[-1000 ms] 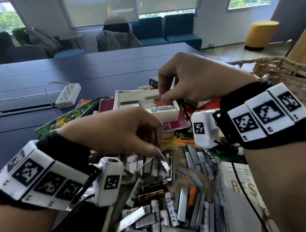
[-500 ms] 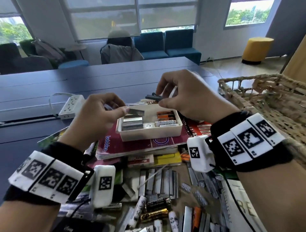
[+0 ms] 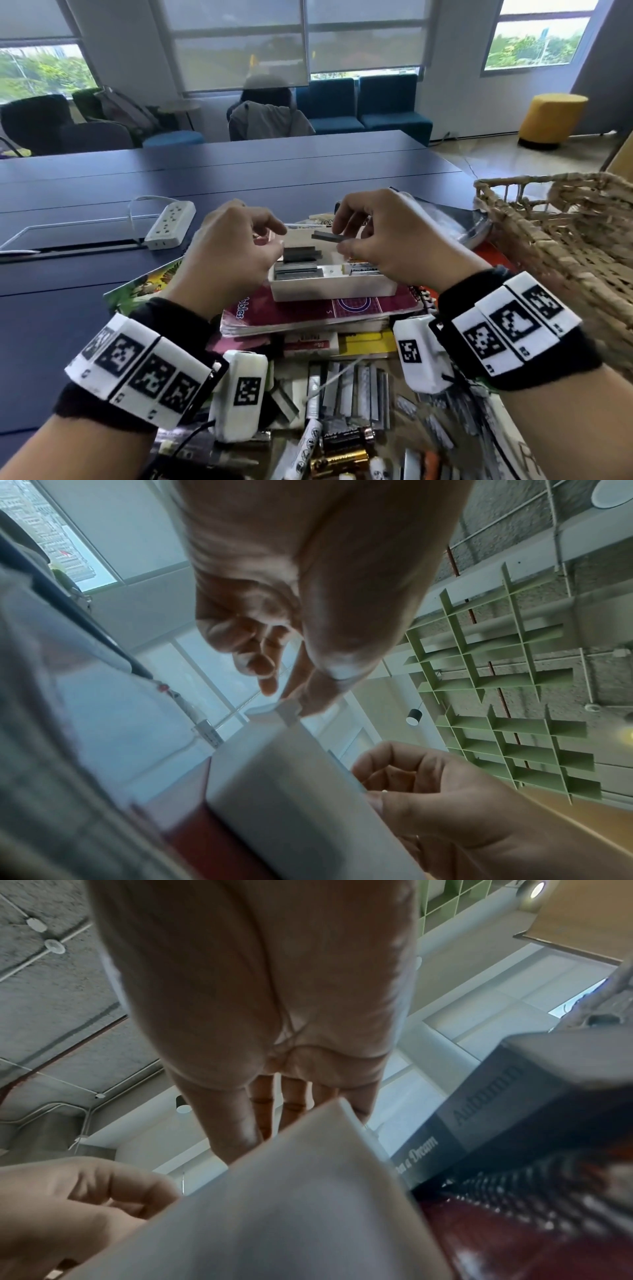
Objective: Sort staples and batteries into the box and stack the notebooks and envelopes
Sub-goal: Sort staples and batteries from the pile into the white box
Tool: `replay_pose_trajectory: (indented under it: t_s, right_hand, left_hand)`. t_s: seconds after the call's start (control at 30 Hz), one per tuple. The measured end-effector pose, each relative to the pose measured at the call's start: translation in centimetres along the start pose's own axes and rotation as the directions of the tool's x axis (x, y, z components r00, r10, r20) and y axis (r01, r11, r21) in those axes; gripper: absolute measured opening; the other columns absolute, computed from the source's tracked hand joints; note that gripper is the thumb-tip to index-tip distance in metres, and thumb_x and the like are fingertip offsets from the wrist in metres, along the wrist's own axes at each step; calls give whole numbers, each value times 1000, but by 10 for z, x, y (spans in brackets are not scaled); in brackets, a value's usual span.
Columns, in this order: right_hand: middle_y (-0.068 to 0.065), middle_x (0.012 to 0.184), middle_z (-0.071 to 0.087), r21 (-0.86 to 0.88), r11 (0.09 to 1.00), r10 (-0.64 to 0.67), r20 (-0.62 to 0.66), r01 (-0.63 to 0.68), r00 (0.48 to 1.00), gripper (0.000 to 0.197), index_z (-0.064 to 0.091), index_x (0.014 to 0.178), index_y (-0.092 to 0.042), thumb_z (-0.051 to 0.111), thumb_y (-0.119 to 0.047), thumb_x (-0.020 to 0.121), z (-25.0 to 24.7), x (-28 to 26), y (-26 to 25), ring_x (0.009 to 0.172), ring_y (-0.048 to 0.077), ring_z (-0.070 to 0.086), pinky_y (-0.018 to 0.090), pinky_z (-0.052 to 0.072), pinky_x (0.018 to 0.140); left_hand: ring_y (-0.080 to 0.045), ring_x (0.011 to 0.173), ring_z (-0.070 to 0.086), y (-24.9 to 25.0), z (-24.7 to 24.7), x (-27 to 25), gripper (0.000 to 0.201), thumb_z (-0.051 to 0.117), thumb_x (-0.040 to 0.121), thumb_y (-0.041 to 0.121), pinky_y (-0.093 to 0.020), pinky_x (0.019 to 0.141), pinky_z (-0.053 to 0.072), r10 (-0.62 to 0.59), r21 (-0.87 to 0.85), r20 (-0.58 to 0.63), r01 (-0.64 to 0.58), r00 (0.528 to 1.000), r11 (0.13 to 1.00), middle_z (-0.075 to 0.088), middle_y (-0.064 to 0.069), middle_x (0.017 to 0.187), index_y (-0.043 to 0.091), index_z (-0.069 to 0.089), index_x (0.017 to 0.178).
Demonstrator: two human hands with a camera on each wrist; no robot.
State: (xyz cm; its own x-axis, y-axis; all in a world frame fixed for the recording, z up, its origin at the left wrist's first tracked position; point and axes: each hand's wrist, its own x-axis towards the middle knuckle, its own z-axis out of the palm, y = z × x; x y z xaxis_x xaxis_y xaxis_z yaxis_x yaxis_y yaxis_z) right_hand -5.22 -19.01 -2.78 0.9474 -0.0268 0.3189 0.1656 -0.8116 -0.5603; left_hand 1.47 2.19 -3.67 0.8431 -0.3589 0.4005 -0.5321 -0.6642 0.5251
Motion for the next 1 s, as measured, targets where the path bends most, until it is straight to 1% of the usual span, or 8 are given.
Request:
replay_pose_trajectory:
  t_s: [0.2,0.27,0.37,0.53,0.67,0.8,0.9,1.0]
  right_hand:
    - [-7,78,73,43,999,19,-48,-16,999,16,73,85,-24,83,-12,80,5,2,1,68,5,68,28,58,68]
    - [-7,74,73,58,998,25,-67,-21,997,15,74,83,-23,82,-10,80,5,3,1,66,4,68,26,58,68]
    - [-8,70,72,53,998,20,-89,-16,996,14,76,80,-22,82,-10,80,9,4,2,64,2,66,16,53,63]
    - [-14,68,70,4,1000,21,-88,-21,996,14,78,81,-26,79,-13,83,18,8,4,67,-4,64,6,43,61]
    - [-15,72,71,-20,999,26,-85,-28,996,14,80,82,-26,76,-13,85,20,9,2,71,-4,64,3,43,63]
    - [-15,76,71,-8,1000,26,-95,-27,995,14,82,84,-25,76,-12,87,23,11,3,72,-1,65,10,46,67]
    - [-14,78,72,-4,1000,23,-97,-24,995,14,83,88,-25,75,-13,88,26,13,3,73,0,65,9,45,67]
    - [-9,85,74,-16,1000,9,-18,-9,1000,18,83,94,-26,73,-11,90,33,15,3,76,5,67,20,51,73]
  left_hand:
    - [-4,82,51,5,-1,-3,11,73,91,36,-27,73,37,44,31,147,-49,988,998,50,10,94,40,77,101]
    - [-4,83,51,7,-3,-4,12,71,92,35,-25,74,38,42,55,194,-53,980,997,48,11,98,42,78,99]
    - [-7,88,54,13,-4,-6,15,66,94,35,-29,79,43,27,127,247,-60,969,990,45,11,103,41,79,97]
    - [-14,91,58,17,-6,-8,19,59,94,36,-30,77,45,-5,225,224,-47,975,973,44,7,105,32,78,92]
    - [-15,97,58,20,-7,-8,19,58,94,38,-31,78,43,5,236,231,-61,973,970,47,7,114,31,68,108]
    - [-17,109,58,14,-6,-5,44,60,91,41,-37,91,48,26,213,264,-85,964,973,58,7,125,29,58,133]
    - [-16,114,58,9,-7,-3,53,64,87,50,-39,97,48,35,166,296,-87,955,982,63,9,126,27,60,134]
    - [-12,120,56,4,-11,-1,70,69,83,64,-38,104,45,39,120,364,-88,931,989,61,12,134,27,56,142]
